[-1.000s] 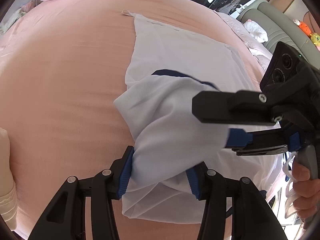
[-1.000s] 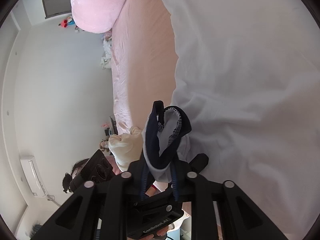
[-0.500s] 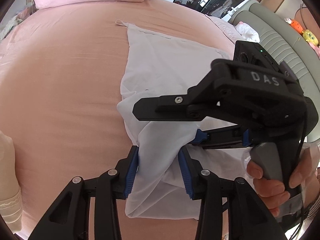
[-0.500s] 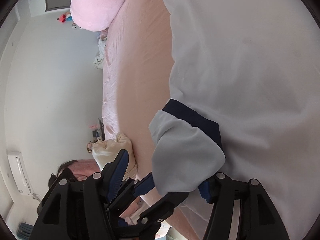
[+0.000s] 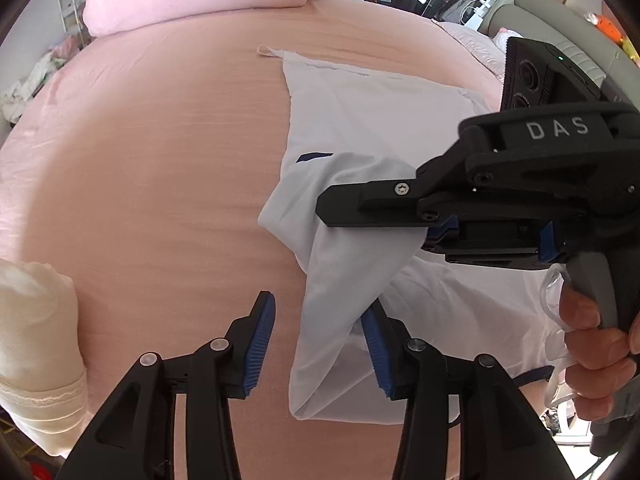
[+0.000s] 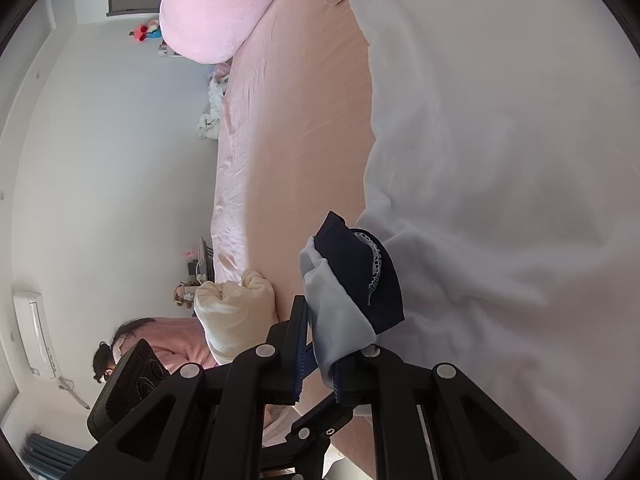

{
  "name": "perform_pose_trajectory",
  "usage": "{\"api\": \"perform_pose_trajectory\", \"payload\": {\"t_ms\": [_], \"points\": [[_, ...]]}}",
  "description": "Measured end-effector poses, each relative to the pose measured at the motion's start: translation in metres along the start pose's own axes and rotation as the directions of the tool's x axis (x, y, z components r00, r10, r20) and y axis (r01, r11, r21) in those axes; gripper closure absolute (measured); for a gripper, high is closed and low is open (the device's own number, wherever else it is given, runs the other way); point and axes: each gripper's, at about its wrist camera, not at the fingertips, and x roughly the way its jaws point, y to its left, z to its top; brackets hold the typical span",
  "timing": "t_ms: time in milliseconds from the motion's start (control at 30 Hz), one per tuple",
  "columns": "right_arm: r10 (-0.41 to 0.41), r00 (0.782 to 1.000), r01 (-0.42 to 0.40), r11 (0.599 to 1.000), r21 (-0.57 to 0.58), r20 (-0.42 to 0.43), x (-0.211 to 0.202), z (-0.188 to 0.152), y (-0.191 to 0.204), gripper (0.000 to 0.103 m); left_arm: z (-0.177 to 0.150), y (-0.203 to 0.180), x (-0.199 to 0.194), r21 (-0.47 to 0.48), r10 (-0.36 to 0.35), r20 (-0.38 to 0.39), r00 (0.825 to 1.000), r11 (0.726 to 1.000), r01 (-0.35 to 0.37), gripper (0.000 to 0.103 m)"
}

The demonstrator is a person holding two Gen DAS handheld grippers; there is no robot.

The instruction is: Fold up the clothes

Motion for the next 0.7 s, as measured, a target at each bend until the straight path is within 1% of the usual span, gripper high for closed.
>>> {"api": "perform_pose_trajectory", "payload": {"t_ms": [33, 100, 133, 167, 233, 267, 333, 433, 467, 500, 533, 600, 700], "points": [[0.003, 1.000, -0.003, 1.000, -0.003, -0.002, -0.001, 0.000, 0.003, 0.094, -0.001, -0.002, -0.006, 0.001, -0.004, 0.028, 1.000, 1.000, 0.004, 0.059], [0.005, 1.000, -0.005, 1.000, -0.007, -0.007, -0.003, -0.002, 0.009, 0.094, 0.001, -0.005, -0.013, 0.007, 0.016, 0.078, 0.997, 1.000, -0.016, 0.045], [0.005, 1.000, -0.005, 1.000, -0.008, -0.010, -0.005, -0.003, 0.012, 0.094, 0.001, -0.006, -0.014, 0.018, 0.032, 0.103, 0.994, 0.999, -0.034, 0.043], [0.007, 1.000, -0.007, 1.000, -0.009, -0.013, -0.005, -0.003, 0.014, 0.094, 0.002, -0.007, -0.012, 0.028, 0.035, 0.102, 0.994, 0.999, -0.038, 0.042], [0.015, 1.000, -0.015, 1.000, -0.008, -0.018, -0.006, -0.005, 0.018, 0.094, 0.003, -0.009, -0.008, 0.047, 0.040, 0.098, 0.994, 0.998, -0.045, 0.042], [0.011, 1.000, -0.011, 1.000, -0.012, -0.020, -0.006, -0.006, 0.020, 0.094, 0.003, -0.008, -0.005, 0.047, 0.018, 0.102, 0.995, 0.999, -0.023, 0.042], [-0.015, 1.000, 0.014, 0.999, -0.029, -0.023, -0.007, -0.006, 0.022, 0.094, 0.003, -0.005, 0.006, 0.038, 0.039, 0.084, 0.996, 0.998, -0.043, 0.042], [-0.035, 0.999, 0.034, 0.999, -0.024, -0.031, -0.008, -0.007, 0.018, 0.094, 0.001, -0.001, 0.021, 0.059, 0.027, 0.045, 0.999, 0.998, -0.030, 0.042], [-0.042, 0.999, 0.041, 0.999, -0.022, -0.034, -0.008, -0.007, 0.017, 0.094, -0.001, 0.001, 0.024, 0.058, 0.026, 0.031, 0.999, 0.998, -0.028, 0.044], [-0.048, 0.998, 0.047, 0.999, -0.021, -0.037, -0.008, -0.007, 0.016, 0.094, -0.001, 0.004, 0.027, 0.056, 0.018, 0.017, 1.000, 0.998, -0.019, 0.049], [-0.055, 0.998, 0.054, 0.998, -0.019, -0.039, -0.009, -0.007, 0.015, 0.094, -0.002, 0.007, 0.028, 0.046, 0.014, 0.009, 1.000, 0.999, -0.014, 0.050], [-0.068, 0.997, 0.067, 0.998, -0.016, -0.045, -0.010, -0.007, 0.012, 0.094, -0.002, 0.015, 0.026, 0.010, 0.006, 0.017, 1.000, 1.000, -0.006, 0.050], [-0.088, 0.995, 0.087, 0.996, -0.012, -0.054, -0.011, -0.007, 0.008, 0.094, 0.001, 0.026, 0.028, -0.016, 0.020, -0.010, 1.000, 1.000, -0.020, 0.050]]}}
